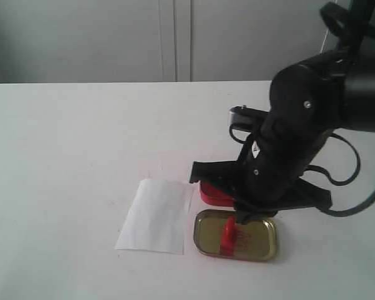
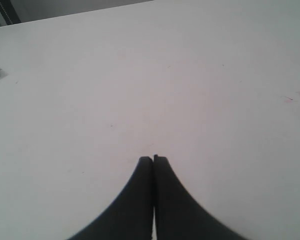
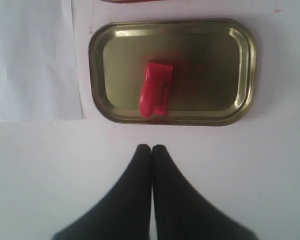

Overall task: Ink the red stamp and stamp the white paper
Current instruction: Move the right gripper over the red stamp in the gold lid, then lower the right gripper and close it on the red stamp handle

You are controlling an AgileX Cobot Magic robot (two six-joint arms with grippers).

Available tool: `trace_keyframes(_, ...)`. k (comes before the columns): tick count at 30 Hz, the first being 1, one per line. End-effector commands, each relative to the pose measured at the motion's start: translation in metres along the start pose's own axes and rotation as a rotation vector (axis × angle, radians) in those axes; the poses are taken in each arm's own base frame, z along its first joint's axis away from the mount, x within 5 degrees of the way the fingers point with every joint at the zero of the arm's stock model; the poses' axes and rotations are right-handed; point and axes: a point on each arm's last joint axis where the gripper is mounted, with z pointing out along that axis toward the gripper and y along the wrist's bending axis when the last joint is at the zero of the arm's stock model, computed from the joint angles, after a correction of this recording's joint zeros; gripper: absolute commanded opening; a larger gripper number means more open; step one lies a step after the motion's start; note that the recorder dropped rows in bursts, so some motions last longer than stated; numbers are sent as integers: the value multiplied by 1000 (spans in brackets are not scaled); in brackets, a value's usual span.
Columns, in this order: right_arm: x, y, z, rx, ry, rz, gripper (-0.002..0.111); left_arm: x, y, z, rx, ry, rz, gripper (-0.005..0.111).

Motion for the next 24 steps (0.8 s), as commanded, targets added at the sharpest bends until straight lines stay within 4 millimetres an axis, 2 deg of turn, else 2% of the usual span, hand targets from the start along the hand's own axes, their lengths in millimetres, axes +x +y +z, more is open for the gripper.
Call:
trace_keyframes(1, 2, 13, 8, 47, -4, 9, 0, 1, 0, 0, 0, -4, 0, 0)
trace_keyframes(13, 2, 35, 13, 178, -79, 67, 0, 1, 0, 0, 0, -4, 0, 0)
trace_keyframes(24, -2, 42, 27, 220, -90, 70, 0, 1, 0, 0, 0, -4, 0, 0)
